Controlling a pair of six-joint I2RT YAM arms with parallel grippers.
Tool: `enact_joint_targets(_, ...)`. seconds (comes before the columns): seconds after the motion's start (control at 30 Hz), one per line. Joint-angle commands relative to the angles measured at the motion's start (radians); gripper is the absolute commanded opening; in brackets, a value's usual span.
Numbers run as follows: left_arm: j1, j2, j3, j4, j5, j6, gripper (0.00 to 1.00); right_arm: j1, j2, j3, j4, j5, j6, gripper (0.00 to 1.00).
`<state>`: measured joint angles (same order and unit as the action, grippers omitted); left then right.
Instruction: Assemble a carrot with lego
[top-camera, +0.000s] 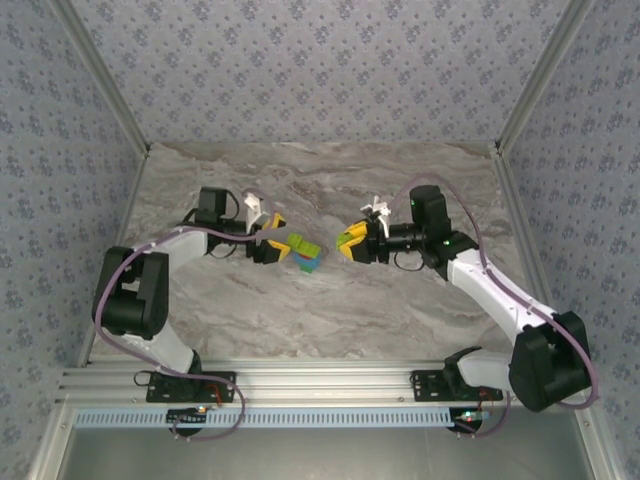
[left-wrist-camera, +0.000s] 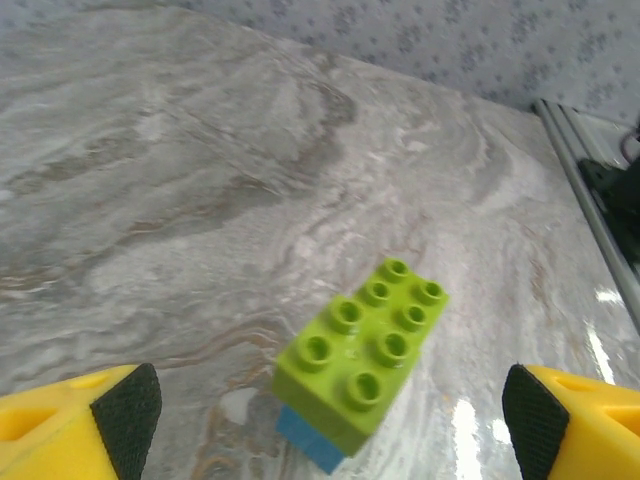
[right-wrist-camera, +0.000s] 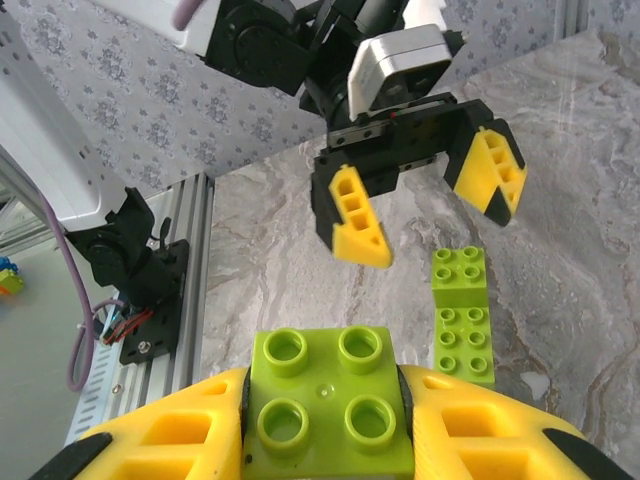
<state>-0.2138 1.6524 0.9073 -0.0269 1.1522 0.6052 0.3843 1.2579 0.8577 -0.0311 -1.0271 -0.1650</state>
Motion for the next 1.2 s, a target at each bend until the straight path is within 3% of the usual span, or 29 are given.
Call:
enact_joint_targets(0.0,-0.045,0.013,0.043,-0.145,0.049,0.157,0.91,-0.008,0.017,0.038,-0.019,-0.045,-0.002,0.29)
enact_joint_targets(0.2,-0.092,0.014,0.002,-0.004,-0.058,0.084,0.96,-0.007,0.016,0.034,-0.024,-0.050,0.001,0.29)
enact_joint_targets(0.43,-0.120,0.056,0.020,0.016,-0.103,0.066,0.97,-0.002,0.011,0.032,-0.027,-0.055,0.001,0.28)
enact_joint_targets(0.77,-0.147,0.093,0.048,0.000,-0.147,0.061,0.97,0.002,0.013,0.024,-0.022,-0.056,-0.002,0.28)
enact_joint_targets(1.17,-0.192,0.129,0.133,-0.176,-0.203,0.115,0.97,0.002,0.024,0.027,-0.016,-0.052,0.001,0.28)
